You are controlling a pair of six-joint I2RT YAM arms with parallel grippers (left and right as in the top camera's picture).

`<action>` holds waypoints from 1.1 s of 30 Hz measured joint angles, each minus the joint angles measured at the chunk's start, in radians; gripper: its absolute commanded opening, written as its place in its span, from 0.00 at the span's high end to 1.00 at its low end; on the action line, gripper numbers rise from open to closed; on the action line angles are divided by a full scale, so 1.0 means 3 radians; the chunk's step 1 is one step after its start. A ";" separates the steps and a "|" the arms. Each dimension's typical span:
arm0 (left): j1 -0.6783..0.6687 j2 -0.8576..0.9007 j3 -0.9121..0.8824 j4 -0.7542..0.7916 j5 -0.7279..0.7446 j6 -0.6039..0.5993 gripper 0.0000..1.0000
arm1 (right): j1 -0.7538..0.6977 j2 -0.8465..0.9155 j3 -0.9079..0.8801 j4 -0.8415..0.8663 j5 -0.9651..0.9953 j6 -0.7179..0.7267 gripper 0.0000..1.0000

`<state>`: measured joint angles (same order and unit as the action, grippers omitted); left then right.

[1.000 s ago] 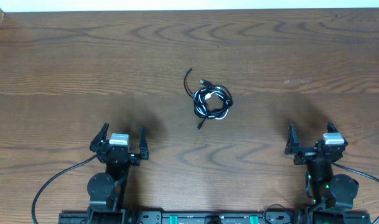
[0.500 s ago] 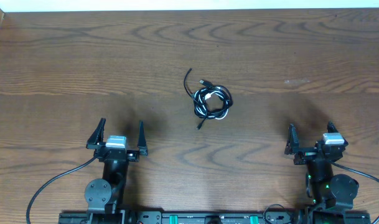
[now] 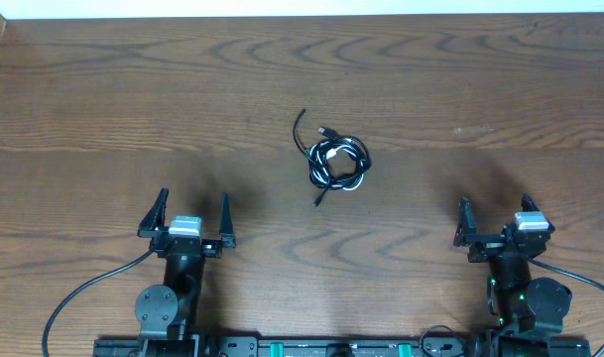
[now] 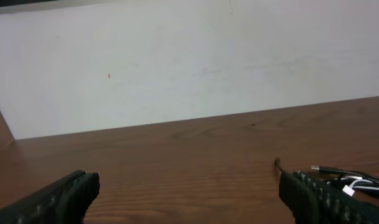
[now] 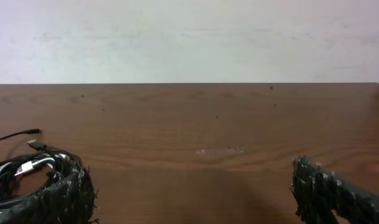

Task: Untangle cables
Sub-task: 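Move the left gripper forward over the black and white cable bundle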

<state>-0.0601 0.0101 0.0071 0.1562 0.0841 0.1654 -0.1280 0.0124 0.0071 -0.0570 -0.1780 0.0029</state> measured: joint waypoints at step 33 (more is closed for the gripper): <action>0.0000 0.1156 0.1006 -0.0647 0.0229 -0.1114 0.00 | 0.0000 0.0000 0.0000 0.0000 0.0001 0.0000 0.01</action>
<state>-0.0601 0.3569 0.3088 -0.0380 0.1528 -0.1688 -0.1280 0.0124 0.0071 -0.0570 -0.1776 0.0029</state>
